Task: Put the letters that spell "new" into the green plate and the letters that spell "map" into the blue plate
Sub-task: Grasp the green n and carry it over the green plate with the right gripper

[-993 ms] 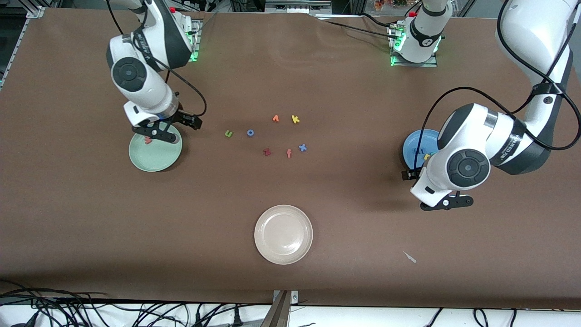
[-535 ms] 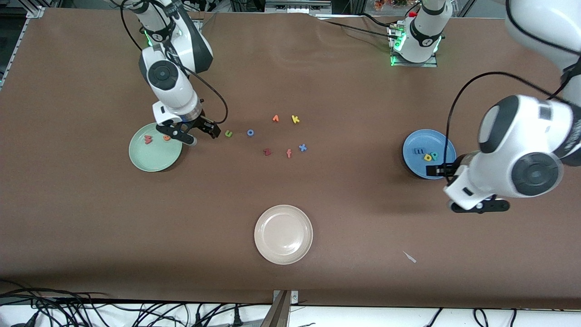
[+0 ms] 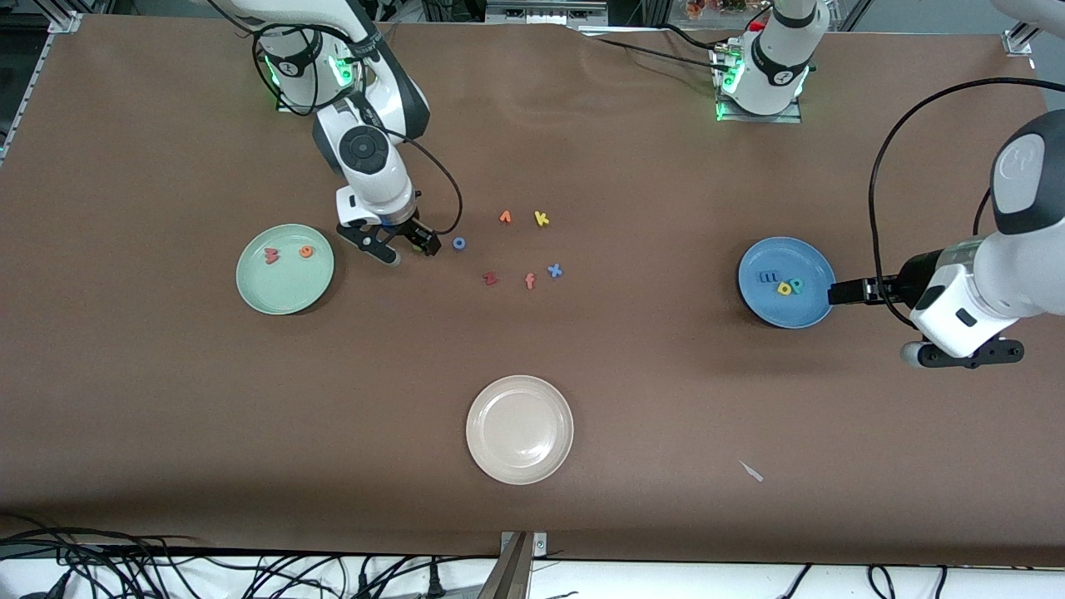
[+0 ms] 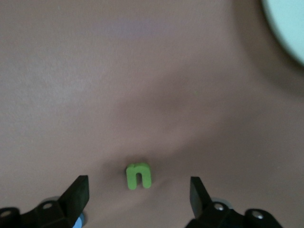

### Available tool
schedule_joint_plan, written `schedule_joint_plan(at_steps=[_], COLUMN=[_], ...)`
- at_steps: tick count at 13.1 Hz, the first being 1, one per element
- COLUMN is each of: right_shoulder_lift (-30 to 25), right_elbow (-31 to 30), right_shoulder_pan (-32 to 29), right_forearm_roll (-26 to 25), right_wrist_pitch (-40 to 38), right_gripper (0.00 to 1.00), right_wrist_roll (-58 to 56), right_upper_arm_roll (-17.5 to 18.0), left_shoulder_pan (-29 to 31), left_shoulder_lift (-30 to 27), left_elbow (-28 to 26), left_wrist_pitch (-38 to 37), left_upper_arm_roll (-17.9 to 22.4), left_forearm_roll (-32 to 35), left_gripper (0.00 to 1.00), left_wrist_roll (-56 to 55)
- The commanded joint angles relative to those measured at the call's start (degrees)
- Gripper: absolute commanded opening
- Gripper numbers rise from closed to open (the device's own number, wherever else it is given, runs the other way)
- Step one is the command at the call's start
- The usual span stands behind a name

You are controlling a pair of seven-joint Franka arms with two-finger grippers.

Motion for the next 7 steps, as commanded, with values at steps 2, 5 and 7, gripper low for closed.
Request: schedule_joint_plan(at_steps=[2,5,7], right_shoulder_lift=[1.77,3.53,3.8], right_elbow=[0.08,0.08,0.08], right_shoulder_pan=[-0.11,0.24,0.33], right_forearm_roll=[0.62,0.7,0.71], right_wrist_pitch=[1.4,4.29,4.83], right_gripper=[0.81,0.71,0.39], right_wrist_roll=[0.88,1.31,1.31], right_upper_arm_roll=[0.47,0.82,0.82], left_shoulder_pan=[-2.22,-2.67,-2.76], left_shoulder_lift=[-10.44,-10.99,-10.63], left_elbow=[-14.79,-15.43,-14.55], left_wrist_pitch=[7.14,7.23,7.15], left_upper_arm_roll=[5.28,6.27,6.01], left_forearm_roll=[-4.79,-4.45,-2.01], left_gripper=[1.0,1.0,1.0], left_wrist_roll=[7.66,9.62,9.88])
